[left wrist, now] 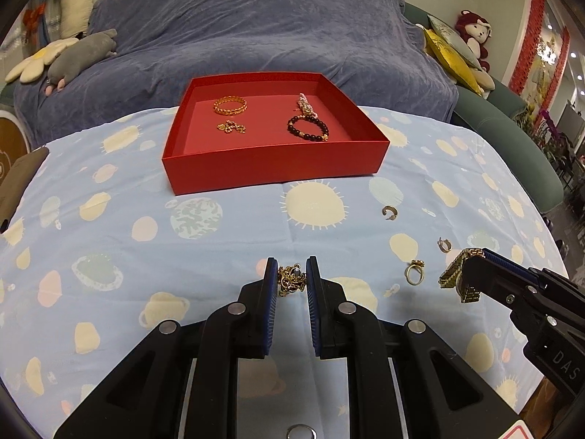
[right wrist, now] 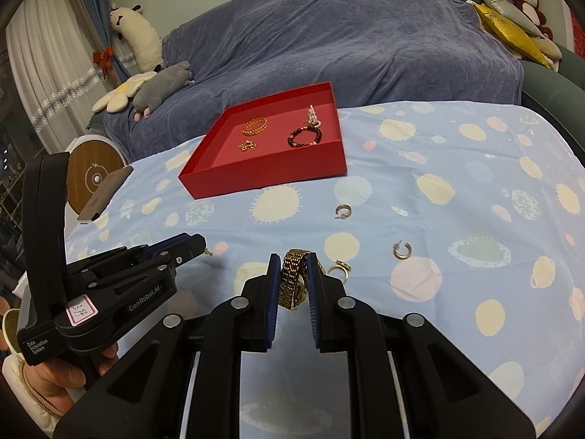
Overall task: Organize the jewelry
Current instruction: 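Carry the gold watch and gold chain into the red box and open both tools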
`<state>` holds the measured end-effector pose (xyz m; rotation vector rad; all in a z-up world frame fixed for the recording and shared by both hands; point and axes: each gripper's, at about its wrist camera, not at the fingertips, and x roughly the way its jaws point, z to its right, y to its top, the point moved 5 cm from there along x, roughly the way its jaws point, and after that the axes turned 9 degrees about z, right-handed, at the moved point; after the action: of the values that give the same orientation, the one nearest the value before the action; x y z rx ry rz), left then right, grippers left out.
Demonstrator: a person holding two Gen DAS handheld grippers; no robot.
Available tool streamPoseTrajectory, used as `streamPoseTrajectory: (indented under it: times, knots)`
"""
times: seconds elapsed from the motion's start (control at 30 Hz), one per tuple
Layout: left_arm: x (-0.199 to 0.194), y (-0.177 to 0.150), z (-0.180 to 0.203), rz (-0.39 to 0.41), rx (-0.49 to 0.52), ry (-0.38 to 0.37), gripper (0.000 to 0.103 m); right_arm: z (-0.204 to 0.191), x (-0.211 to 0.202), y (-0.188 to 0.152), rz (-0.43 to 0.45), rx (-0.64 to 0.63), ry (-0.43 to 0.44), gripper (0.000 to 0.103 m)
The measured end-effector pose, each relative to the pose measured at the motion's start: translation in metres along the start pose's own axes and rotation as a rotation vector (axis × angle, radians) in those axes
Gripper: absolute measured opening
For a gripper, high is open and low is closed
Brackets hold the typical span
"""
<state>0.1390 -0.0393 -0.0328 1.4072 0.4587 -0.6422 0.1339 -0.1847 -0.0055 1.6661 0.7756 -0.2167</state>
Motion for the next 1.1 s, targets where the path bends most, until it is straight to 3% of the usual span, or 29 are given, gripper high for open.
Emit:
streamPoseTrajectory:
  times: [0.57,0.73,1.1]
  knots:
    - [-0.01,0.026,-0.032,0.042,-0.06,0.028,0.013,-0.024,0.021,0.06,0.055,0.017,0.067,0.014]
    - [-0.001,0.054,-0.036,0.067,-0.025,0.042,0.013,-0.028,0.041,0.086,0.056,0.022,0.091,0.014]
    - [0.05,0.12,-0.064,0.108,-0.082,0.072,0.013,-0.032,0.11,0.128,0.028,0.021,0.123,0.014]
